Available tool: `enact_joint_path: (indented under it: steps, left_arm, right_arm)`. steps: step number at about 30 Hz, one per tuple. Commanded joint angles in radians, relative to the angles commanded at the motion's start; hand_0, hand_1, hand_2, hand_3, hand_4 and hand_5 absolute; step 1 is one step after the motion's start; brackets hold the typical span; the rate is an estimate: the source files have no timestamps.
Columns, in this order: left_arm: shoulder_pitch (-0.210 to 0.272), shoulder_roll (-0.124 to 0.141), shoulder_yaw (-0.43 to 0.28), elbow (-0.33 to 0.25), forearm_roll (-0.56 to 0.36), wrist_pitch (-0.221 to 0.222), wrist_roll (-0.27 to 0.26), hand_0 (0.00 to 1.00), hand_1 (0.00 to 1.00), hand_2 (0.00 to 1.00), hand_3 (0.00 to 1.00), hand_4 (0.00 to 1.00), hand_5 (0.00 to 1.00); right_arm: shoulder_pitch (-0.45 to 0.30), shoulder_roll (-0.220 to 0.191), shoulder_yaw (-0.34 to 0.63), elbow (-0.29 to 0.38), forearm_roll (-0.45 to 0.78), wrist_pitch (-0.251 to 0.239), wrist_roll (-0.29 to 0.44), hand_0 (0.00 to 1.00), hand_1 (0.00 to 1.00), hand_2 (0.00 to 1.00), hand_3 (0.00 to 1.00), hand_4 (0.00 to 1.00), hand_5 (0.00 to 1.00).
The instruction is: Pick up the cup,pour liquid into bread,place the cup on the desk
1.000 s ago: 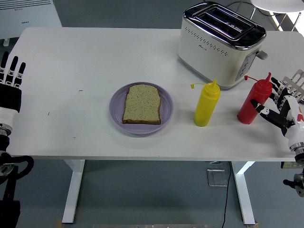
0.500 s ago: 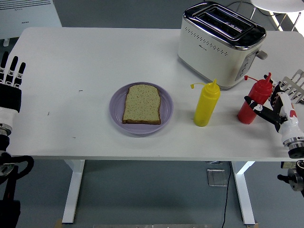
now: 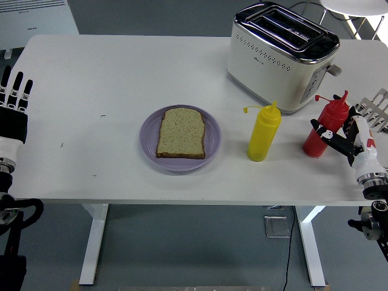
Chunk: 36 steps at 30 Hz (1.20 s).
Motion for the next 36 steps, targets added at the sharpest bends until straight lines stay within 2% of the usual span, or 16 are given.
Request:
enact_joint_path:
  steps: [1, 6, 7, 12, 13, 18, 19, 24, 25, 30, 31, 36]
  left_arm:
    - [0.000, 0.000, 0.000, 0.000, 0.000, 0.000, 0.000, 0.808, 0.795, 0.822, 0.751, 0.488, 0.998]
    - [0.001, -0.001, -0.001, 0.000, 0.000, 0.000, 0.000, 0.808, 0.795, 0.822, 0.751, 0.488, 0.998]
    - [0.001, -0.001, -0.001, 0.001, 0.000, 0.000, 0.000, 0.808, 0.795, 0.822, 0.751, 0.488, 0.998]
    - [0.000, -0.002, 0.000, 0.002, 0.001, 0.000, 0.000, 0.808, 0.795, 0.822, 0.751, 0.488, 0.998]
    - [0.000, -0.002, 0.000, 0.003, 0.001, 0.000, 0.000, 0.809, 0.795, 0.822, 0.751, 0.488, 0.998]
    - [0.000, -0.002, -0.001, 0.004, 0.000, 0.000, -0.001, 0.809, 0.795, 0.822, 0.751, 0.488, 0.998]
    - [0.000, -0.002, -0.002, 0.004, 0.000, 0.000, -0.001, 0.808, 0.795, 0.822, 0.750, 0.488, 0.998]
    - [0.000, -0.003, -0.001, 0.004, 0.001, 0.000, -0.001, 0.808, 0.795, 0.822, 0.750, 0.488, 0.998]
    - [0.000, -0.003, -0.001, 0.004, 0.000, 0.000, -0.001, 0.808, 0.795, 0.822, 0.749, 0.488, 0.998]
    - [0.000, -0.003, -0.001, 0.005, 0.000, 0.001, -0.001, 0.808, 0.795, 0.822, 0.749, 0.488, 0.998]
    - [0.000, -0.003, -0.001, 0.005, 0.000, 0.001, -0.001, 0.808, 0.795, 0.821, 0.746, 0.488, 0.998]
    - [-0.001, -0.003, -0.003, 0.004, 0.000, 0.001, -0.001, 0.808, 0.795, 0.821, 0.746, 0.488, 0.998]
  right_arm:
    - [0.001, 0.001, -0.001, -0.001, 0.000, -0.002, 0.001, 0.838, 0.716, 0.722, 0.780, 0.823, 0.214]
    - [0.011, 0.004, -0.013, -0.015, 0.016, -0.014, 0.004, 0.838, 0.716, 0.722, 0.780, 0.823, 0.214]
    - [0.013, 0.005, -0.016, -0.019, 0.019, -0.016, 0.003, 0.774, 0.659, 0.635, 0.712, 0.812, 0.200]
    - [0.022, 0.009, -0.028, -0.040, 0.024, -0.025, -0.001, 0.774, 0.659, 0.635, 0.712, 0.812, 0.200]
    - [0.023, 0.010, -0.030, -0.043, 0.027, -0.028, -0.001, 0.747, 0.609, 0.579, 0.655, 0.802, 0.189]
    - [0.027, 0.013, -0.038, -0.053, 0.052, -0.047, 0.011, 0.747, 0.609, 0.579, 0.655, 0.802, 0.189]
    - [0.029, 0.014, -0.042, -0.055, 0.061, -0.054, 0.016, 0.641, 0.519, 0.497, 0.533, 0.748, 0.127]
    - [0.034, 0.016, -0.048, -0.060, 0.068, -0.060, 0.017, 0.641, 0.519, 0.497, 0.533, 0.748, 0.127]
    - [0.035, 0.016, -0.049, -0.060, 0.068, -0.062, 0.018, 0.587, 0.466, 0.483, 0.463, 0.607, 0.002]
    - [0.040, 0.016, -0.050, -0.059, 0.077, -0.083, 0.023, 0.587, 0.466, 0.483, 0.463, 0.607, 0.002]
    - [0.041, 0.016, -0.050, -0.059, 0.078, -0.086, 0.022, 0.432, 0.403, 0.449, 0.458, 0.565, 0.002]
    - [0.043, 0.016, -0.049, -0.056, 0.085, -0.099, 0.026, 0.432, 0.403, 0.449, 0.458, 0.565, 0.002]
